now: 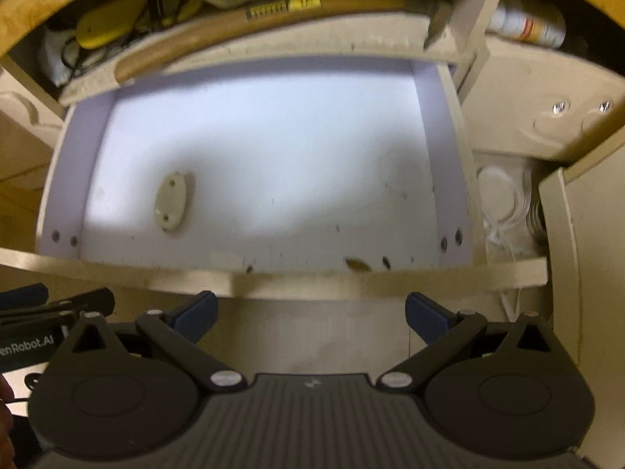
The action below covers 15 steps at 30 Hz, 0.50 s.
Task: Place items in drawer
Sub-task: 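Bring both open grippers down to the drawer's front edge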
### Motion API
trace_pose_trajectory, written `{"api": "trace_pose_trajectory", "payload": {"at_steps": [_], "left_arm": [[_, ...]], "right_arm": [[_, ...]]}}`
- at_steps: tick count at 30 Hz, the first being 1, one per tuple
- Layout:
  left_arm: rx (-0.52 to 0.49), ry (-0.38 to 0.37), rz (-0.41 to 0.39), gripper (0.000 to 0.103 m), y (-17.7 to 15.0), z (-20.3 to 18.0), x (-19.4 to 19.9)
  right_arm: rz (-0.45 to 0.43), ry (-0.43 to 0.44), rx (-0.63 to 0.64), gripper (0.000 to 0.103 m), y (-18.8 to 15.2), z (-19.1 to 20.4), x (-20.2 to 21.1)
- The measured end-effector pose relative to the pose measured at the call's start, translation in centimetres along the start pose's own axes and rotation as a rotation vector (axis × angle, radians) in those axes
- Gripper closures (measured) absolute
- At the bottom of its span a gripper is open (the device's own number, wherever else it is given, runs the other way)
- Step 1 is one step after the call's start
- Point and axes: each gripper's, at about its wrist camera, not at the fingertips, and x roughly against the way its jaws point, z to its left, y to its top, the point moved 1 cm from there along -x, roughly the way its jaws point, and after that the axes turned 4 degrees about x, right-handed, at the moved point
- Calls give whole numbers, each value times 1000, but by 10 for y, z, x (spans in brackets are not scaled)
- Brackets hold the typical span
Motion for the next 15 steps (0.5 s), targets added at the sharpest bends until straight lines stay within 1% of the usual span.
{"api": "trace_pose_trajectory", "payload": {"at_steps": [5, 15], "left_arm": [[28, 0, 69, 11, -5, 5, -11], [15, 1, 87, 11, -1, 2, -20]], "right_arm": [[66, 5, 0, 0, -6, 1, -13], [106, 0, -11, 0, -7, -1, -28]]}}
